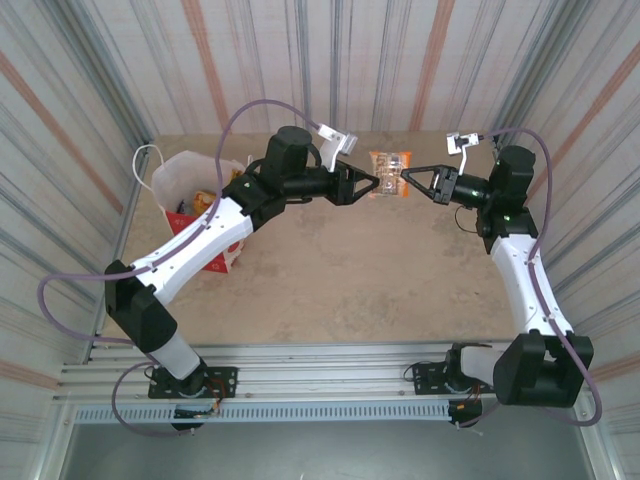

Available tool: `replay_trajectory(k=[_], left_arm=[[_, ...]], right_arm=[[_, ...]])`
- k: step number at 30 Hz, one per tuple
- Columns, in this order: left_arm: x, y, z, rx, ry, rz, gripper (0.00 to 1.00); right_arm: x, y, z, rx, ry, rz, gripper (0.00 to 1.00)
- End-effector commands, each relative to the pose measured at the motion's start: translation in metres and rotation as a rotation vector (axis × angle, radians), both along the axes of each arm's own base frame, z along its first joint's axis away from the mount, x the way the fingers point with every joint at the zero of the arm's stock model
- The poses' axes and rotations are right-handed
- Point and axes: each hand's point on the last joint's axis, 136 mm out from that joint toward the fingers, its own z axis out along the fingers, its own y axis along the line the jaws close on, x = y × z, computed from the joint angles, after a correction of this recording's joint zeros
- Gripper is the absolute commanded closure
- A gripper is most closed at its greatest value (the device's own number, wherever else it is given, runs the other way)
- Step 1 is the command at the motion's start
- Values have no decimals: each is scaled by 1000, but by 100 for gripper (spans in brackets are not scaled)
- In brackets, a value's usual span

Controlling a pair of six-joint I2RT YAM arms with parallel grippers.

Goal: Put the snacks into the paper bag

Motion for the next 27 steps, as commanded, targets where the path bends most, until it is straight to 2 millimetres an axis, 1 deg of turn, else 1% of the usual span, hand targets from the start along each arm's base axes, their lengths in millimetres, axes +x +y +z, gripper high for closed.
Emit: replay_trajectory(k=[1,5,10,15,18,20,22,25,27], left_arm=[[-10,-5,23,-74,-24,-47,48],[-10,-11,28,-98,-19,-74,50],[-13,-15,30,-115,-4,-102,58],[-14,-14,30,-115,-7,-107,74],[-15,-12,31,-112,-18,-100,84],[-15,-10,33,-110,-28,-97,89],[-15,-8,35,-101,-43,-88,91],[-13,0,38,-69,-78,-49,94],[-11,8,42,-38,-119,-13,95]], right_arm=[[-14,7,13,7,-59,45,100],[-18,12,17,6,-83,61,100],[-20,15,18,6,-93,70,100],[-21,16,17,5,-95,76,100],[-20,16,16,4,-94,72,100],[-19,16,15,4,-91,66,100],[-17,15,15,2,-90,56,100],[-13,13,14,-7,-84,16,84],[-9,9,11,-17,-70,-23,67]])
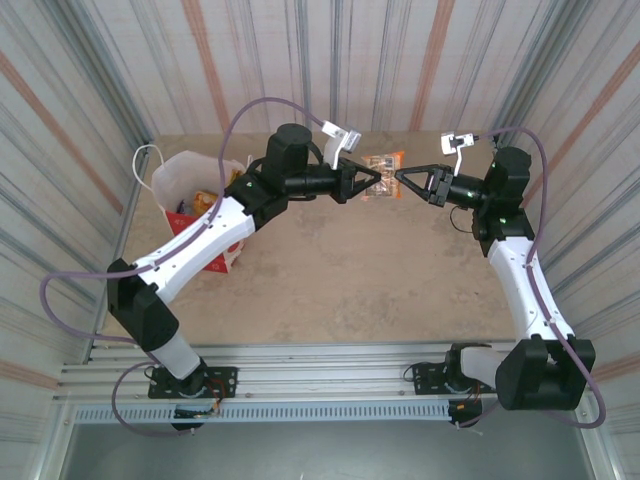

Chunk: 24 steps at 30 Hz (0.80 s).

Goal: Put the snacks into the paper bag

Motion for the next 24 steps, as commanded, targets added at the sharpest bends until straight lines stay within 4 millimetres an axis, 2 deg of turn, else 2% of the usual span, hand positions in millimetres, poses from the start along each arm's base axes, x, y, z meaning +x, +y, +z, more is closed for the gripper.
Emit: replay_trajectory(k=[1,5,11,19,22,24], left_arm=[[-4,20,31,33,-130,65,95],[2,49,44,131,-238,163,95],[15,104,70,232,-366,303,95],[32,205,108,269,-479,557,95],[37,246,107,372,-494,681,94],[37,271,100,454,-485,755,94]], right_arm=[[-2,-3,4,-16,-23,-52,62],[2,-1,-2,-36,-14,-83,57],[2,25,-19,-127,-7,-50,56],[5,65,-37,-182,43,38,57],[7,76,-44,-200,57,61,57],[9,81,-47,-205,65,69,57]])
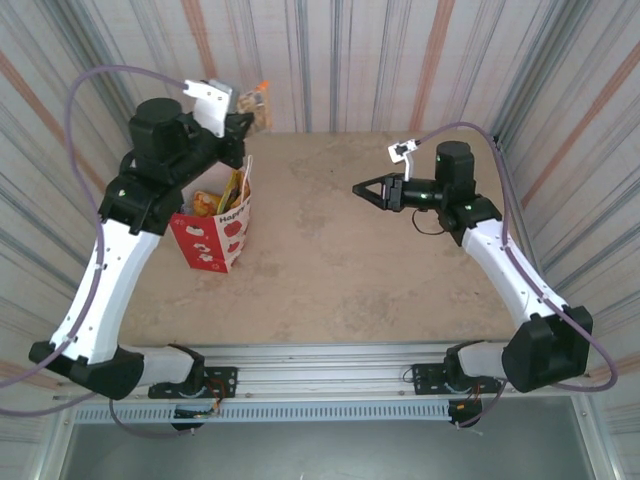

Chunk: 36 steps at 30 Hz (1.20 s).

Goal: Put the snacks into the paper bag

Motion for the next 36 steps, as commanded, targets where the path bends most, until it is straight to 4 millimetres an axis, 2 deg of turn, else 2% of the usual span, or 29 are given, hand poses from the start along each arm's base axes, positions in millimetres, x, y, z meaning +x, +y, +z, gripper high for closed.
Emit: replay_trajectory(k=[1,6,12,19,21,22,24,26,28,32,36], left_arm=[[-2,45,-12,142,18,167,94],[-6,89,-51,243,148,319,93],[-10,119,-100,331,327,410,91],[4,131,-129,387,417,453,89],[10,132,-136,403,440,451,83],[12,133,-137,405,450,454,78],[16,137,-140,416,477,480,54],[18,138,-136,413,487,488,44],[19,135,-129,389,480,479,40],[17,129,-108,278,459,427,40],[13,144,-90,218,458,464,39]], right_arm=[[5,7,1,-28,-22,6,57],[11,16,-6,-33,-2,28,57],[17,27,-12,-42,31,53,58],[16,37,-15,-50,45,78,58],[16,38,-16,-53,46,79,58],[15,39,-15,-54,43,80,58],[14,40,-16,-57,44,80,58],[13,42,-15,-57,44,82,57],[11,46,-13,-58,55,84,57],[-1,63,-9,-58,72,129,57],[-6,75,-9,-71,69,154,57]])
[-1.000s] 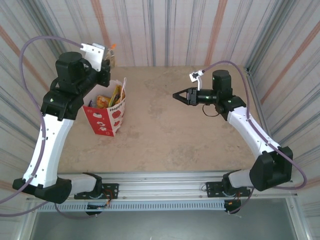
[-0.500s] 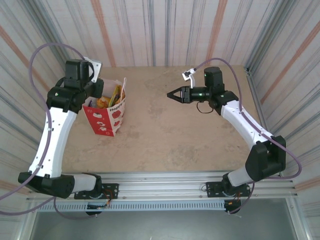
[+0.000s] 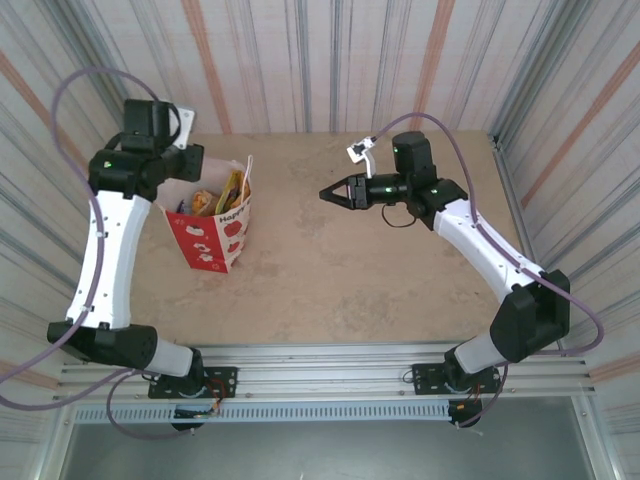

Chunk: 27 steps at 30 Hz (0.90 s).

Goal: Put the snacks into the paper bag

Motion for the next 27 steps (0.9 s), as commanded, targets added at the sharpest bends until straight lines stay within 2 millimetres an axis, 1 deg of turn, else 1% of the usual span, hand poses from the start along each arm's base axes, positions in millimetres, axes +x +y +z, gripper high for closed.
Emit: replay_trajectory(k=[1,5,12,15,20,22,24,27], left_arm=[[-12,9,20,-64,-17,31,38],[-16,27,26,-131,-39,76,38],[-27,72,8,-180,7,226,38],[-29,79,1,-194,9,247,37],[-26,91,-13,-213,38,276,37],[-23,94,-18,-214,46,284,38],[-18,96,-22,-225,47,284,42],[-7,97,-26,-233,47,276,43]], right_arm=[[0,10,-1,-20,12,10,57],[-3,21,-2,-25,21,35,57],[-8,32,-6,-30,36,66,57],[-9,35,-9,-34,42,72,57],[-9,40,-12,-34,51,87,58],[-9,42,-13,-34,54,90,58],[-9,43,-14,-33,57,93,58],[-9,45,-14,-31,62,96,58]])
